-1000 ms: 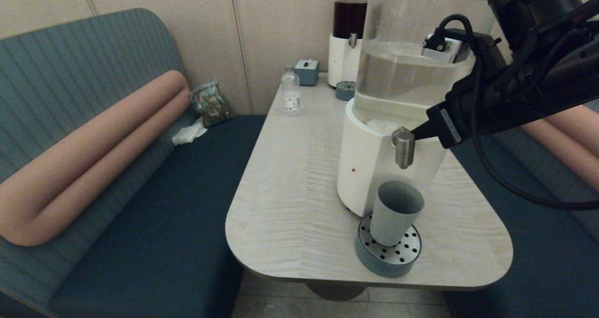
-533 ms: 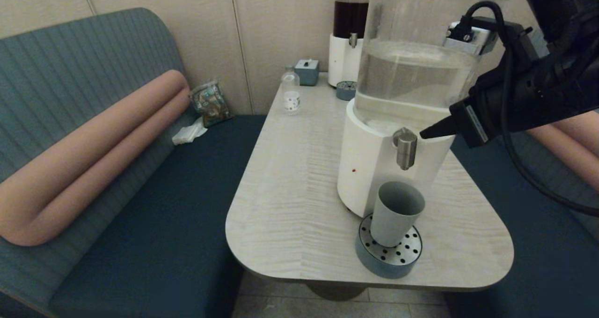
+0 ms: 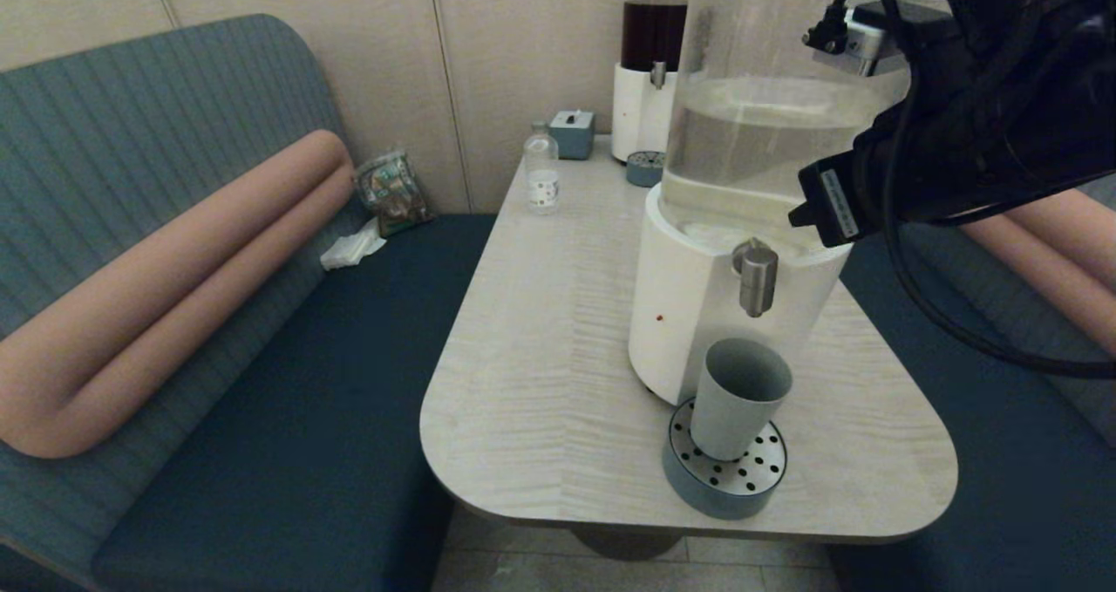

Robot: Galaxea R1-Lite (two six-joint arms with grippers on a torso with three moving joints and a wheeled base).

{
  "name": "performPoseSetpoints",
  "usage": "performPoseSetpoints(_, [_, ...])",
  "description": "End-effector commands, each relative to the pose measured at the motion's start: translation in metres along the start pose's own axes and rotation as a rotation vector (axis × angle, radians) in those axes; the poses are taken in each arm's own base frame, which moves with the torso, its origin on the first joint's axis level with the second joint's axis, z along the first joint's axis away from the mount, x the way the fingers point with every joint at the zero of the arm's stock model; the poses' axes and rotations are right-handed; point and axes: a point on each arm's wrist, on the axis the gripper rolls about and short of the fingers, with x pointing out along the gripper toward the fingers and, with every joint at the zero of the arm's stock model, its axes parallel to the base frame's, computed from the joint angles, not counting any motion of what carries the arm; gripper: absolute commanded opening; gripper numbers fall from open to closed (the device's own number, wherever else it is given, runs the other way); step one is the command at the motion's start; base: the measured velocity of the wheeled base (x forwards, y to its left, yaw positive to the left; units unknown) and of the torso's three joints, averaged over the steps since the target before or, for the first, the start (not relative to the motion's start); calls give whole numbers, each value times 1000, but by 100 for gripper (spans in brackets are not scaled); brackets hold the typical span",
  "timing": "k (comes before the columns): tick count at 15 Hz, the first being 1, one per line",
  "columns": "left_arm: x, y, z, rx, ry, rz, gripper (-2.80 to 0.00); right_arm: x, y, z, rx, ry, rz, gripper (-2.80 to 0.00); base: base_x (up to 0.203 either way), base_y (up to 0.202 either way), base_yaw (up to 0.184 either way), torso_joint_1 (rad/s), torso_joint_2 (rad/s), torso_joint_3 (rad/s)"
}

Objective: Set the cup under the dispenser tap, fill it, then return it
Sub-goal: Turn on the faucet

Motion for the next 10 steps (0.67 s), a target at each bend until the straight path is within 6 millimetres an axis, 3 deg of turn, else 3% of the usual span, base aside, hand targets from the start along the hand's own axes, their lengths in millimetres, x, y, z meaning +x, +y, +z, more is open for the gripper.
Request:
performPoseSetpoints(1, [0,0,0,-1,1,1,-280,8,5,-2,-7,28,-13,-280,0,0,0,0,0,0])
performPoseSetpoints(10, [0,0,0,-1,2,0,-280,15,11,-3,3,47,65,-280,0,0,0,0,0,0])
